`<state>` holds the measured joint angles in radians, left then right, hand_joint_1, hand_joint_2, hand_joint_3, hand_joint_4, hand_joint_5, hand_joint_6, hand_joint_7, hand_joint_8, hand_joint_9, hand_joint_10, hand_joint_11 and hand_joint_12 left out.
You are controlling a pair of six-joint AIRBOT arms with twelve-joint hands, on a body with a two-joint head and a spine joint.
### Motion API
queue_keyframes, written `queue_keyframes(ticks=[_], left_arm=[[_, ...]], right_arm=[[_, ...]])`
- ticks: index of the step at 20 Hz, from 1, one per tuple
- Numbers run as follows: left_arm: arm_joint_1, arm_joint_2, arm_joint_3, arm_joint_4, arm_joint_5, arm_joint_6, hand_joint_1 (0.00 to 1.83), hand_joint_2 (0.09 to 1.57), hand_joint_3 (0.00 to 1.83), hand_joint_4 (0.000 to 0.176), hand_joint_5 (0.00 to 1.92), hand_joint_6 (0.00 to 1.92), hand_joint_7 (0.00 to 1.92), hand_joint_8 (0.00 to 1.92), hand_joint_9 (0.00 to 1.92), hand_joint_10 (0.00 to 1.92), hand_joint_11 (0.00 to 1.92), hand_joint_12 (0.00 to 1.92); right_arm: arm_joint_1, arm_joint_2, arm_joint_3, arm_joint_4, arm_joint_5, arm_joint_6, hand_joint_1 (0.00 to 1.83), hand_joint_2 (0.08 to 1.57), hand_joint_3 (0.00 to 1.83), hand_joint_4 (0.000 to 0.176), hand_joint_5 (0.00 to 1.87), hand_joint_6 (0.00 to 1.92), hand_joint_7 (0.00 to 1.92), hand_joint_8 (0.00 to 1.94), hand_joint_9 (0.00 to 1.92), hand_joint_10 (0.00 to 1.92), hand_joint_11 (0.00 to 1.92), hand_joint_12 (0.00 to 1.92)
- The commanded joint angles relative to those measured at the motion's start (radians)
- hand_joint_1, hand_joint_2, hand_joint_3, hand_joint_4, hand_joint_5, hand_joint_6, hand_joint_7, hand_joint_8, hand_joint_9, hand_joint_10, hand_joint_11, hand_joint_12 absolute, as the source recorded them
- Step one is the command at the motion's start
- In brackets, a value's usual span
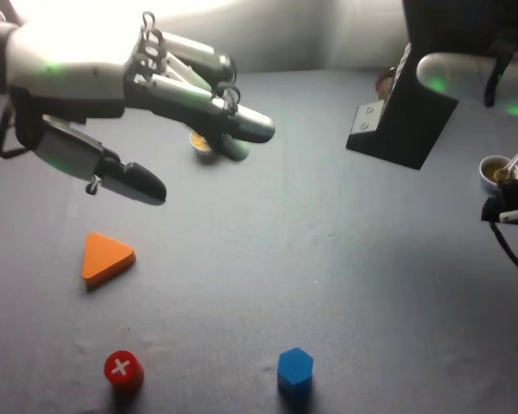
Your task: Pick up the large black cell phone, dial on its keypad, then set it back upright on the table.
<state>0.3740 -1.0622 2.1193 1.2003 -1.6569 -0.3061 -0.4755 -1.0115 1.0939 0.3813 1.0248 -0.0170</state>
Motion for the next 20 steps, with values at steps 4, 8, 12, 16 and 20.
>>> queue_keyframes(ticks=[4, 8, 12, 16, 20], left_arm=[[-0.015, -0.027, 0.067, -0.094, -0.04, -0.034, 1.31, 1.26, 0.01, 0.058, 0.21, 0.01, 0.68, 1.55, 0.81, 1.92, 0.81, 1.92], [0.056, 0.018, -0.033, -0.167, 0.126, 0.054, 1.26, 1.35, 0.05, 0.061, 0.03, 0.01, 0.5, 1.8, 0.84, 1.92, 0.93, 1.92], [0.057, 0.062, -0.178, -0.183, 0.266, 0.127, 1.27, 1.34, 0.03, 0.061, 0.0, 0.0, 0.53, 1.74, 0.7, 1.92, 0.83, 1.92], [0.013, 0.076, -0.253, -0.184, 0.343, 0.152, 1.27, 1.35, 0.02, 0.066, 0.0, 0.0, 0.52, 1.76, 0.73, 1.92, 0.83, 1.92], [-0.027, 0.081, -0.304, -0.19, 0.427, 0.178, 1.27, 1.35, 0.02, 0.092, 0.0, 0.0, 0.53, 1.77, 0.77, 1.92, 0.81, 1.92]], right_arm=[[0.023, 0.032, -0.025, -0.047, 0.1, 0.015, 1.37, 1.14, 0.0, 0.0, 0.89, 0.91, 0.85, 1.23, 0.92, 1.29, 0.93, 1.18], [0.031, 0.045, -0.048, -0.062, 0.082, 0.015, 1.37, 1.14, 0.0, 0.0, 0.92, 0.86, 0.87, 1.19, 0.91, 1.3, 0.89, 1.23], [0.042, 0.051, -0.058, -0.093, 0.074, 0.015, 1.37, 1.15, 0.0, 0.0, 0.93, 0.85, 0.84, 1.26, 0.86, 1.35, 0.88, 1.28], [0.065, 0.052, -0.071, -0.106, 0.053, 0.016, 1.37, 1.15, 0.0, 0.0, 0.92, 0.85, 0.82, 1.27, 0.88, 1.34, 0.93, 1.22], [0.074, 0.052, -0.076, -0.117, 0.046, 0.016, 1.37, 1.15, 0.0, 0.0, 0.93, 0.82, 0.82, 1.29, 0.87, 1.36, 0.94, 1.25]])
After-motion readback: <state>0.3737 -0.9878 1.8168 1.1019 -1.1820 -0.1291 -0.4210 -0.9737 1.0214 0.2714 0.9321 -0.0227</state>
